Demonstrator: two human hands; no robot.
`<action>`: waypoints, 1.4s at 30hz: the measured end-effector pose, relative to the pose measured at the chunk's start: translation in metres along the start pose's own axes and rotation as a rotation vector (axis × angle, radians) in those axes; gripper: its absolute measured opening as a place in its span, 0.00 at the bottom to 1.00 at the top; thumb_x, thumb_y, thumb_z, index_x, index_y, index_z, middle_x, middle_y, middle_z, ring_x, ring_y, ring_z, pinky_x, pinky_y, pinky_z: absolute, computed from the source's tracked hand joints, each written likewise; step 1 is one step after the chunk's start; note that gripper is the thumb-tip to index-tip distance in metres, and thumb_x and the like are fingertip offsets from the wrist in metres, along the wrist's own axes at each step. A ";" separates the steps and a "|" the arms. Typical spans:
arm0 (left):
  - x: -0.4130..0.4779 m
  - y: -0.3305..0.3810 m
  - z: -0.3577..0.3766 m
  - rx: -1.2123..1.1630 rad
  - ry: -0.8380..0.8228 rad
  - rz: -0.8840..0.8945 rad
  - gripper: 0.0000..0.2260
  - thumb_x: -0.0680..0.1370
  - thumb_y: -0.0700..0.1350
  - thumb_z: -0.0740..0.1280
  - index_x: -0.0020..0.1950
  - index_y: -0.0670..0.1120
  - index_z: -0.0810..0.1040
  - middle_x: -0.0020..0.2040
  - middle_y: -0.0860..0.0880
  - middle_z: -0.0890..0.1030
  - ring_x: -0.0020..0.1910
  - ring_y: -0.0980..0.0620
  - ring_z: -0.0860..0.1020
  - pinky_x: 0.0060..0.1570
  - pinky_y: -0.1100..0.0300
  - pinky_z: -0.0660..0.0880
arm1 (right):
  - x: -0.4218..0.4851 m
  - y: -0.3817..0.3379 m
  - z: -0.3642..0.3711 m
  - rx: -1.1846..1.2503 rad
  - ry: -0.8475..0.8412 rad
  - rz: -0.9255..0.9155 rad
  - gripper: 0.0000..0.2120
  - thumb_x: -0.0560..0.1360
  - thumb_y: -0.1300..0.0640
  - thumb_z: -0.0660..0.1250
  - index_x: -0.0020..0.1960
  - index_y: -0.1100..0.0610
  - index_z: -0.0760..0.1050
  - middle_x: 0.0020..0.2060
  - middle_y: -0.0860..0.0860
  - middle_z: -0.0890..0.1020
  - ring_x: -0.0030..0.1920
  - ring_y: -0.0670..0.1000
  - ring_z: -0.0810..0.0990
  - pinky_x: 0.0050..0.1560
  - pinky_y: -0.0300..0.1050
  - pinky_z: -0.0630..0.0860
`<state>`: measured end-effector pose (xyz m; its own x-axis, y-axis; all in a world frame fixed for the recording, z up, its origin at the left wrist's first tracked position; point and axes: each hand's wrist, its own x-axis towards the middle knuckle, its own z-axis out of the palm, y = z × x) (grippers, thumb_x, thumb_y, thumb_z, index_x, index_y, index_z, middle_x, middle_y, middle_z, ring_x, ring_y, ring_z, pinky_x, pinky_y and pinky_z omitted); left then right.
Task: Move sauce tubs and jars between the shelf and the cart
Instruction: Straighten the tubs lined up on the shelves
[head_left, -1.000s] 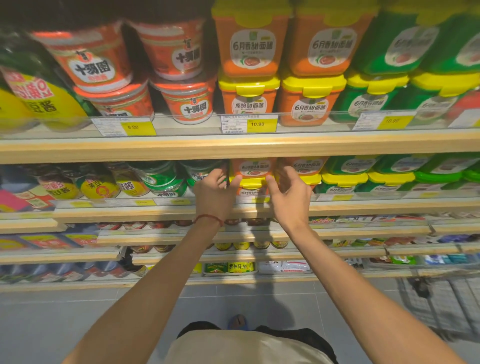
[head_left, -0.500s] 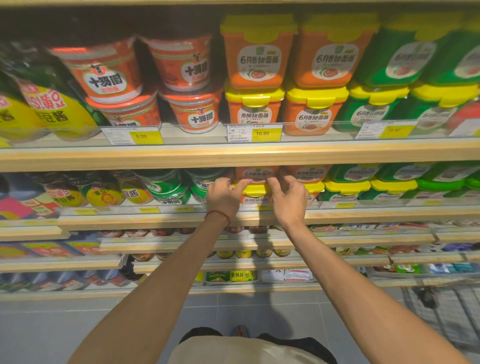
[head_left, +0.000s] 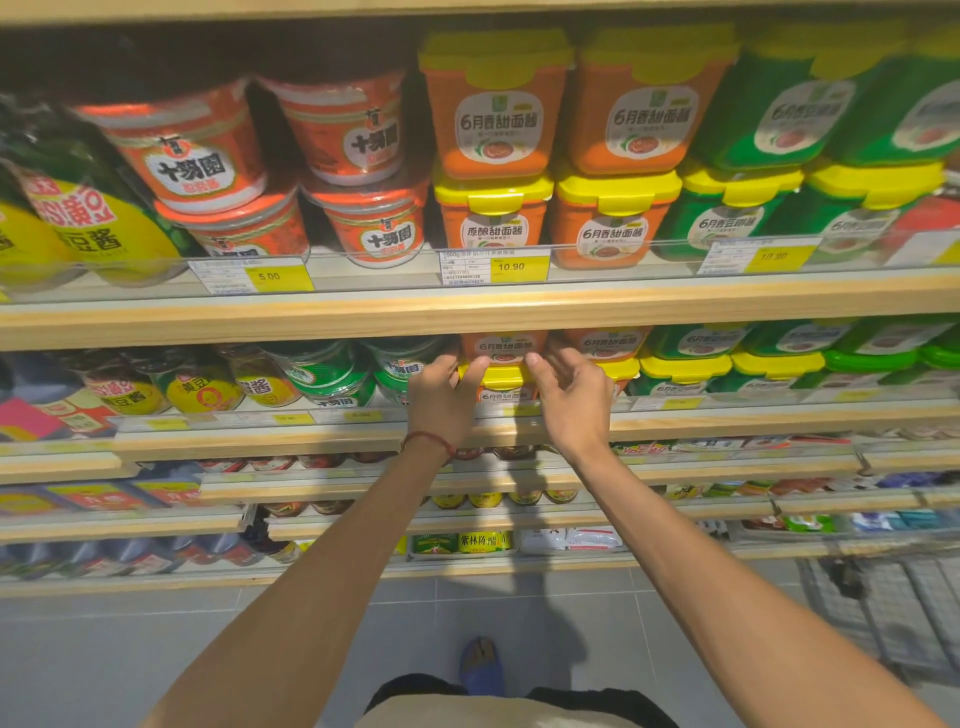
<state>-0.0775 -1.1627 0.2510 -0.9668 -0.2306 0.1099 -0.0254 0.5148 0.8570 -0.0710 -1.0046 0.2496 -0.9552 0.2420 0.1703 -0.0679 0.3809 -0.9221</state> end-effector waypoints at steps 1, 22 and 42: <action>-0.003 0.000 -0.002 0.002 0.001 0.002 0.25 0.76 0.62 0.65 0.35 0.40 0.72 0.33 0.37 0.79 0.35 0.39 0.77 0.40 0.47 0.74 | -0.001 0.000 -0.002 -0.016 -0.013 0.006 0.09 0.81 0.53 0.72 0.51 0.60 0.82 0.46 0.50 0.88 0.48 0.45 0.86 0.51 0.42 0.82; -0.093 0.132 0.061 0.526 0.070 0.386 0.14 0.79 0.54 0.67 0.58 0.46 0.79 0.54 0.49 0.77 0.52 0.47 0.76 0.49 0.52 0.74 | -0.002 -0.004 -0.196 -0.622 -0.140 -0.412 0.18 0.78 0.45 0.68 0.61 0.55 0.82 0.54 0.50 0.82 0.56 0.54 0.77 0.55 0.53 0.75; -0.071 0.312 0.165 0.456 -0.008 0.894 0.16 0.80 0.53 0.65 0.61 0.44 0.79 0.53 0.46 0.80 0.52 0.43 0.79 0.49 0.49 0.77 | 0.068 -0.020 -0.383 -0.640 0.260 -0.348 0.18 0.76 0.46 0.67 0.59 0.56 0.83 0.52 0.52 0.84 0.56 0.56 0.79 0.53 0.51 0.76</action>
<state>-0.0586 -0.8499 0.4276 -0.6805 0.4000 0.6140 0.6175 0.7641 0.1866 -0.0244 -0.6536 0.4125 -0.8056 0.1850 0.5628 -0.0971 0.8959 -0.4335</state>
